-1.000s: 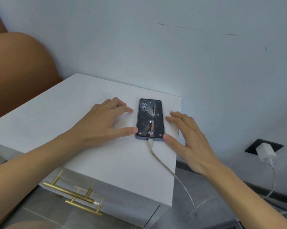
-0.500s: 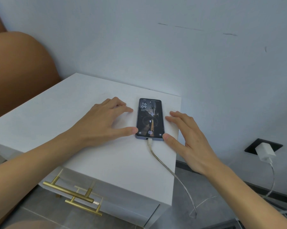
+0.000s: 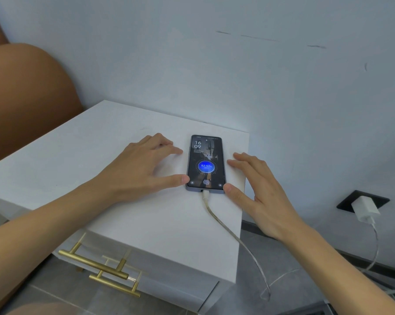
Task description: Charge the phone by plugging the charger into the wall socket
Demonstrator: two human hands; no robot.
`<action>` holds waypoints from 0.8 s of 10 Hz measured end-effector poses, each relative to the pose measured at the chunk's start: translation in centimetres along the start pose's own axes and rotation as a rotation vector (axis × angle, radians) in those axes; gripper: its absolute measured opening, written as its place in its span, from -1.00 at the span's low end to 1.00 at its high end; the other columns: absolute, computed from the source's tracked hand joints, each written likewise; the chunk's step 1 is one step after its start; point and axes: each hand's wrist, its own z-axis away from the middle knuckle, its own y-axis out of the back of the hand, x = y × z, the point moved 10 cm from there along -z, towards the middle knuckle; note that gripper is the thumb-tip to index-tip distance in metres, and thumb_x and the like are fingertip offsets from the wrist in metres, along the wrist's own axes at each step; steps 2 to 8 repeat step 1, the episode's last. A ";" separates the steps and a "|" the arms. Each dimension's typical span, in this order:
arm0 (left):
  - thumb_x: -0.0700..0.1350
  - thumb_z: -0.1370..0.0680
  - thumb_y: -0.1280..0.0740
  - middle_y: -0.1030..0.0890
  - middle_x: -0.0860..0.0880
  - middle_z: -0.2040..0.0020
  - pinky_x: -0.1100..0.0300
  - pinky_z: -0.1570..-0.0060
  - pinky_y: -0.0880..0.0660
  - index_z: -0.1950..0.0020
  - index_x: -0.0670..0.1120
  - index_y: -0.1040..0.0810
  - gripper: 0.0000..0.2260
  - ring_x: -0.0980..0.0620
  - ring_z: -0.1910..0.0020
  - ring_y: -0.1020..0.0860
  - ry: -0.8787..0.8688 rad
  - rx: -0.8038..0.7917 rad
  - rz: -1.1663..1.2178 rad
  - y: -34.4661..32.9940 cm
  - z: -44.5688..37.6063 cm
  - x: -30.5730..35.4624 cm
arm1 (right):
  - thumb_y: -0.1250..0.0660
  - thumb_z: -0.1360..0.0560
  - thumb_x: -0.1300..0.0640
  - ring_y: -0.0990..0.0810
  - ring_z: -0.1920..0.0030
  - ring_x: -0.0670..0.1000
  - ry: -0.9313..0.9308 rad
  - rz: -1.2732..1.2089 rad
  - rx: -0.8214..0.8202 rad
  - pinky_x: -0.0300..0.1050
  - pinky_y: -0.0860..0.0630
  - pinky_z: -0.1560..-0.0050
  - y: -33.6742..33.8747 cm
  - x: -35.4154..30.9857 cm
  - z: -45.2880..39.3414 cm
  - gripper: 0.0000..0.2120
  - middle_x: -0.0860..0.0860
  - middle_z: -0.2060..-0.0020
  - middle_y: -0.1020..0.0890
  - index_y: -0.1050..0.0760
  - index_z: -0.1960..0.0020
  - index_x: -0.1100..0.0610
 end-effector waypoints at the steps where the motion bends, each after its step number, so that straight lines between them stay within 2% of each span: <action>1: 0.54 -0.43 -0.10 -0.42 0.17 -0.32 0.14 -0.14 -0.26 -0.41 0.18 -0.48 -0.31 0.16 -0.30 -0.37 -0.007 0.002 -0.005 0.1 0.1 0.2 | -0.16 -0.59 -0.35 -0.16 -0.59 -0.18 -0.005 -0.024 0.009 -0.16 -0.16 -0.55 0.3 -0.1 0.1 -0.38 -0.18 -0.57 -0.32 -0.39 -0.54 -0.04; 8: 0.54 -0.43 -0.10 -0.42 0.17 -0.32 0.14 -0.14 -0.26 -0.41 0.18 -0.48 -0.31 0.16 -0.30 -0.37 -0.007 0.002 -0.005 0.1 0.1 0.2 | -0.16 -0.59 -0.35 -0.16 -0.59 -0.18 -0.005 -0.024 0.009 -0.16 -0.16 -0.55 0.3 -0.1 0.1 -0.38 -0.18 -0.57 -0.32 -0.39 -0.54 -0.04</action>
